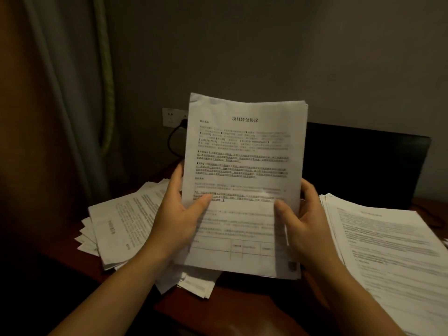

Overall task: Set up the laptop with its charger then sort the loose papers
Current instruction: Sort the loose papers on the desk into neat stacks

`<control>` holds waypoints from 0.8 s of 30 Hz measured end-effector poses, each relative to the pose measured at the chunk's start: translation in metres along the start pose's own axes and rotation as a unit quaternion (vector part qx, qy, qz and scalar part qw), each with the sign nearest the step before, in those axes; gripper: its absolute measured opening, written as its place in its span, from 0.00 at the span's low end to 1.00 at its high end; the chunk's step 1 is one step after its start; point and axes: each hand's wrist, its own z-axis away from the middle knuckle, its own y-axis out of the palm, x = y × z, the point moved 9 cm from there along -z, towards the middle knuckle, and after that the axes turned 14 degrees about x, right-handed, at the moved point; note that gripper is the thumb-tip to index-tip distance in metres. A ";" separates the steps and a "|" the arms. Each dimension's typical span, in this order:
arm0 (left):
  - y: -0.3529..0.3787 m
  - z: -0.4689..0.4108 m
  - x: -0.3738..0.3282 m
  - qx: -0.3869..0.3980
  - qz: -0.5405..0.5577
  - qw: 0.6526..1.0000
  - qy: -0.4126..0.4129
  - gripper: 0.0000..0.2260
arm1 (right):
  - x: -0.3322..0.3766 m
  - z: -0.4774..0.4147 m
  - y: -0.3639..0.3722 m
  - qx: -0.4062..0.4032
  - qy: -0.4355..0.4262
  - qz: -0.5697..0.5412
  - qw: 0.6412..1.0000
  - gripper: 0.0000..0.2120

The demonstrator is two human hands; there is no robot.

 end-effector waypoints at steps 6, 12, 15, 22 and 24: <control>0.059 0.000 -0.014 0.050 0.014 0.998 0.035 0.33 | 0.014 0.037 -0.058 -0.074 0.008 0.055 0.996 0.22; 0.161 -0.011 0.001 0.131 0.034 0.990 -0.024 0.34 | 0.011 0.080 -0.149 -0.113 0.109 0.171 0.973 0.25; 0.211 -0.016 -0.001 0.196 0.026 0.979 -0.047 0.29 | -0.001 0.102 -0.195 -0.124 0.174 0.203 0.956 0.24; 0.282 -0.026 -0.014 0.284 -0.087 0.954 -0.050 0.29 | -0.018 0.134 -0.260 -0.132 0.266 0.256 0.920 0.19; 0.288 -0.028 -0.015 0.292 -0.119 0.948 -0.037 0.28 | -0.024 0.136 -0.265 -0.125 0.281 0.278 0.910 0.25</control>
